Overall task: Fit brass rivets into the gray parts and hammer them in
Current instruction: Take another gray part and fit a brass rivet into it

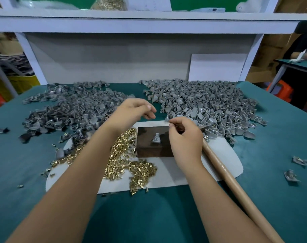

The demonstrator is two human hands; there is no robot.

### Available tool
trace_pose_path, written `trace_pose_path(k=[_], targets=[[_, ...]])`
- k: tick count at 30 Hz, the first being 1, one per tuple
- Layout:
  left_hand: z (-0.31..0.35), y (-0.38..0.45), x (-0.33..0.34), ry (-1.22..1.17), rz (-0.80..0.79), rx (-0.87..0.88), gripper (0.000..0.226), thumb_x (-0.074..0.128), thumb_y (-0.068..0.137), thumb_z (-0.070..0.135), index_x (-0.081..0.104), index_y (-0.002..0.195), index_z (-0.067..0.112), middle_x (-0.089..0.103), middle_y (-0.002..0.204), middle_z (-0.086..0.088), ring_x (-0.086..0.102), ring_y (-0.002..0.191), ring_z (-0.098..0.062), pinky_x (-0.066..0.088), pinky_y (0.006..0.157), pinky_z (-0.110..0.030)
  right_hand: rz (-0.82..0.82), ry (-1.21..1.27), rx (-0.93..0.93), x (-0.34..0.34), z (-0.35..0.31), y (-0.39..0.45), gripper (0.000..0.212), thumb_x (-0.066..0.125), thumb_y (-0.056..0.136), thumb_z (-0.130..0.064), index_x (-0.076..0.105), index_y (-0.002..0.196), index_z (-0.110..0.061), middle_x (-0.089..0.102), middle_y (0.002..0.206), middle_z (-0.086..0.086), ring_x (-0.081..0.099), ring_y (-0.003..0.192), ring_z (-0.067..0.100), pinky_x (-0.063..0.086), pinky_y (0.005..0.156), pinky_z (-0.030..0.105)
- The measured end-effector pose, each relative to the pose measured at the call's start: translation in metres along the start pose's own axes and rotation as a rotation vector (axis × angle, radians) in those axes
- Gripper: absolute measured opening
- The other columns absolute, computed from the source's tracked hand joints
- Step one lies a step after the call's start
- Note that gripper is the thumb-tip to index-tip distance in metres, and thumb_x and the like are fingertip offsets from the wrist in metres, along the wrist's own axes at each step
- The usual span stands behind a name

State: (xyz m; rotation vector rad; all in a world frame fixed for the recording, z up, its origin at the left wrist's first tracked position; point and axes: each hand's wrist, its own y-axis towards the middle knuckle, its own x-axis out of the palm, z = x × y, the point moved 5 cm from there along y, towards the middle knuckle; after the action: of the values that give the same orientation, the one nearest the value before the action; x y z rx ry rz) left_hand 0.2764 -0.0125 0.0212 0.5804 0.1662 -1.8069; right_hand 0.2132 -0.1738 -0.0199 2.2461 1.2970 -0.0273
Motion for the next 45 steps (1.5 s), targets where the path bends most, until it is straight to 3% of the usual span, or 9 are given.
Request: trace_pose_path(k=[5, 9, 12, 16, 20, 24, 31, 39, 45], targets=[[0.010, -0.027, 0.015, 0.160, -0.110, 0.002, 0.038, 0.054, 0.085, -0.004, 0.073, 0.085, 0.030, 0.073, 0.088, 0.009, 0.065, 0.078, 0.006, 0.045, 0.065, -0.005, 0.001, 0.015, -0.002, -0.006, -0.002, 0.000, 0.019, 0.063, 0.085, -0.011, 0.068, 0.085, -0.029, 0.063, 0.091, -0.011, 0.058, 0.091, 0.009, 0.049, 0.082, 0.026], [0.007, -0.034, 0.024, 0.254, -0.188, -0.028, 0.043, 0.059, 0.082, -0.001, 0.074, 0.083, 0.040, 0.072, 0.102, 0.001, 0.067, 0.087, -0.020, 0.056, 0.078, -0.031, -0.052, 0.038, 0.019, -0.005, -0.002, 0.002, 0.018, 0.063, 0.087, -0.010, 0.069, 0.086, -0.028, 0.065, 0.086, -0.015, 0.058, 0.081, -0.006, 0.041, 0.068, 0.002], [0.003, -0.034, 0.030, 0.217, -0.099, -0.030, 0.029, 0.070, 0.082, 0.010, 0.074, 0.074, 0.038, 0.070, 0.095, 0.005, 0.065, 0.085, -0.015, 0.052, 0.077, -0.029, -0.108, 0.019, -0.018, -0.002, -0.002, 0.003, 0.016, 0.065, 0.086, -0.008, 0.073, 0.089, -0.021, 0.061, 0.078, -0.023, 0.056, 0.076, -0.013, 0.038, 0.066, -0.001], [-0.004, -0.035, 0.037, 0.209, 0.027, -0.012, 0.024, 0.069, 0.082, 0.016, 0.071, 0.072, 0.038, 0.065, 0.092, 0.010, 0.061, 0.093, -0.013, 0.050, 0.093, -0.041, -0.131, 0.054, -0.005, -0.004, 0.000, 0.007, 0.015, 0.068, 0.083, -0.009, 0.074, 0.088, -0.021, 0.064, 0.077, -0.022, 0.059, 0.077, -0.009, 0.042, 0.068, 0.001], [-0.003, -0.041, 0.041, 0.135, 0.024, 0.027, 0.031, 0.059, 0.073, 0.028, 0.068, 0.091, 0.051, 0.066, 0.099, 0.012, 0.057, 0.110, -0.020, 0.045, 0.101, -0.048, -0.101, 0.108, 0.013, -0.008, 0.002, 0.011, 0.019, 0.070, 0.082, -0.009, 0.070, 0.079, -0.028, 0.067, 0.075, -0.016, 0.061, 0.072, -0.006, 0.044, 0.065, 0.005], [-0.010, -0.043, 0.044, 0.182, -0.005, 0.068, 0.021, 0.074, 0.083, 0.034, 0.066, 0.089, 0.052, 0.056, 0.107, 0.019, 0.041, 0.123, -0.019, 0.032, 0.110, -0.050, -0.081, 0.114, 0.023, -0.010, 0.004, 0.012, 0.021, 0.069, 0.083, -0.010, 0.069, 0.078, -0.030, 0.066, 0.075, -0.018, 0.059, 0.071, -0.011, 0.042, 0.064, 0.002], [-0.013, -0.040, 0.039, 0.180, 0.216, 0.080, 0.005, 0.076, 0.084, 0.023, 0.077, 0.089, 0.025, 0.067, 0.095, 0.003, 0.057, 0.107, -0.026, 0.046, 0.097, -0.047, -0.167, 0.119, 0.009, -0.011, 0.001, 0.015, 0.022, 0.068, 0.085, -0.010, 0.069, 0.077, -0.031, 0.067, 0.076, -0.017, 0.059, 0.073, -0.008, 0.043, 0.069, 0.005], [-0.015, -0.041, 0.042, 0.135, 0.258, 0.068, 0.004, 0.076, 0.083, 0.021, 0.074, 0.084, 0.024, 0.067, 0.093, 0.000, 0.058, 0.103, -0.027, 0.047, 0.094, -0.047, -0.286, 0.019, -0.008, -0.006, 0.002, 0.013, 0.013, 0.070, 0.083, -0.012, 0.072, 0.079, -0.023, 0.064, 0.079, -0.016, 0.057, 0.076, -0.005, 0.039, 0.065, 0.001], [-0.014, -0.041, 0.042, 0.127, 0.261, 0.074, 0.009, 0.076, 0.082, 0.021, 0.071, 0.080, 0.029, 0.067, 0.092, 0.000, 0.058, 0.103, -0.028, 0.047, 0.094, -0.048, -0.267, -0.064, -0.031, -0.003, 0.003, 0.013, 0.018, 0.071, 0.083, -0.013, 0.068, 0.072, -0.028, 0.060, 0.078, -0.017, 0.054, 0.076, -0.005, 0.039, 0.066, 0.010]])
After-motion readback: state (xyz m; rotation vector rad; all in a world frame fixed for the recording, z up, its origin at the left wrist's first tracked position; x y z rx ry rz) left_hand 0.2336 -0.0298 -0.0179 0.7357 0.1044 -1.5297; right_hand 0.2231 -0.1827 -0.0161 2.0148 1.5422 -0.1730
